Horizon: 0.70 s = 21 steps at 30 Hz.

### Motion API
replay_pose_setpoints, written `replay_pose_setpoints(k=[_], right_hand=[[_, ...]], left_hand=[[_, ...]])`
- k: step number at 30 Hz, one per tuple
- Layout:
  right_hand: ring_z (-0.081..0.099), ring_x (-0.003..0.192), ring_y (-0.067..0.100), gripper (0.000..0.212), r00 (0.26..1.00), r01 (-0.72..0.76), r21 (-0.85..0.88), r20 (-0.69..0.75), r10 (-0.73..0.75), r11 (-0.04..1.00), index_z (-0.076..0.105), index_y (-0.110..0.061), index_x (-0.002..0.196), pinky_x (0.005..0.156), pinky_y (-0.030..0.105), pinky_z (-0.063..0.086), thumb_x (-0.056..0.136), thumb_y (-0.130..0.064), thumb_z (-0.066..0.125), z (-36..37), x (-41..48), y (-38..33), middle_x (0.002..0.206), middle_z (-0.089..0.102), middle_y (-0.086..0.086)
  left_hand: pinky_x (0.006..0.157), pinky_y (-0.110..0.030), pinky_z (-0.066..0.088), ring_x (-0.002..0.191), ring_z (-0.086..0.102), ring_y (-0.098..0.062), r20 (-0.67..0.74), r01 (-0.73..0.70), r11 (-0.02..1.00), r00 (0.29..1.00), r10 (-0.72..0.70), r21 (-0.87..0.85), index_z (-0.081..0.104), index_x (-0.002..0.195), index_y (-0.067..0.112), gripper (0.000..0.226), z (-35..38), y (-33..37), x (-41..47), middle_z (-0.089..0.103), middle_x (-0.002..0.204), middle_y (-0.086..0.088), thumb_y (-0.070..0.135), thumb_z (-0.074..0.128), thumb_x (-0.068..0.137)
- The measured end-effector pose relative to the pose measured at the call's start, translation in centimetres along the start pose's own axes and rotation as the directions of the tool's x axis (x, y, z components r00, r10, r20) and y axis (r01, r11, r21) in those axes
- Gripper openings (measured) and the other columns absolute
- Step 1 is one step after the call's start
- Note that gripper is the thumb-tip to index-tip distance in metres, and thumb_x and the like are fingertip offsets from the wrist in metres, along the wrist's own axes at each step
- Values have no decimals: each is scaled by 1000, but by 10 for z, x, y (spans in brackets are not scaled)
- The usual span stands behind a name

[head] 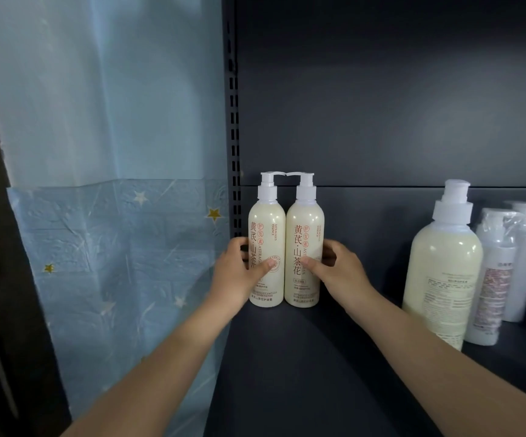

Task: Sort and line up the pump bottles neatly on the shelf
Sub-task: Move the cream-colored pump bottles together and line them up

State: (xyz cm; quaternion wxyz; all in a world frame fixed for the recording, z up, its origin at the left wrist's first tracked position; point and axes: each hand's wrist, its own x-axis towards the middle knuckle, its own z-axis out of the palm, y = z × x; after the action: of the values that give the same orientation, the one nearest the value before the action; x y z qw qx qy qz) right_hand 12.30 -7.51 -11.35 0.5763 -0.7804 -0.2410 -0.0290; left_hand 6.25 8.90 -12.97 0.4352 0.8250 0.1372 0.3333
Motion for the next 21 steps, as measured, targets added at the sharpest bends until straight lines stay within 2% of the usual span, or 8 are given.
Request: replay_pose_setpoints(k=[3,6,9,12,15,18,21], right_hand=[[54,118,17,45,999,2,-6,43,-1,1000,51,-18,132,95,33,45,88,-22,63,-1,0,-2,128,59,0],[52,120,17,44,997,-8,-3,73,8,1000,49,-19,133,97,34,44,91,-22,60,-2,-1,-3,131,57,-1],[52,120,18,44,998,-16,-2,54,16,1000,47,-16,133,94,31,43,91,-21,59,-1,-2,-4,131,56,0],[52,120,18,43,999,-18,-3,45,18,1000,48,-14,132,92,30,43,91,-20,59,-1,-3,-5,131,56,1],[53,120,18,40,999,-5,-38,36,6,999,50,-14,130,91,29,43,91,-20,59,-1,-3,-6,130,57,1],[53,121,20,40,1000,1,-71,23,1,997,49,-13,129,94,32,44,91,-21,59,-2,-3,-7,130,56,3],[52,121,20,40,999,1,-75,36,1,997,49,-14,130,96,35,44,91,-21,58,-4,-3,-7,131,56,3]], left_hand=[[90,-45,51,104,59,-22,-46,16,999,999,-14,39,44,127,17,68,4,-2,-1,58,117,-6,43,74,71],[90,-43,52,104,59,-22,-23,29,997,999,-28,70,47,125,16,67,4,-1,-2,57,118,-6,47,72,71],[86,-36,53,99,59,-17,84,46,999,995,-48,22,53,123,15,52,-6,4,1,58,114,0,33,72,78],[86,-42,55,96,61,-18,175,124,986,979,-104,-109,53,122,14,45,-15,8,1,59,109,-1,19,71,80],[84,-40,56,93,60,-17,102,76,996,992,-70,-51,52,120,12,46,-9,8,-1,57,104,1,22,72,79],[86,-42,54,97,59,-18,10,43,999,999,-43,27,51,117,14,50,0,6,-4,58,110,-3,31,74,76],[87,-44,53,101,59,-20,-10,49,998,999,-48,45,50,116,16,52,2,5,-5,58,112,-5,35,74,74]])
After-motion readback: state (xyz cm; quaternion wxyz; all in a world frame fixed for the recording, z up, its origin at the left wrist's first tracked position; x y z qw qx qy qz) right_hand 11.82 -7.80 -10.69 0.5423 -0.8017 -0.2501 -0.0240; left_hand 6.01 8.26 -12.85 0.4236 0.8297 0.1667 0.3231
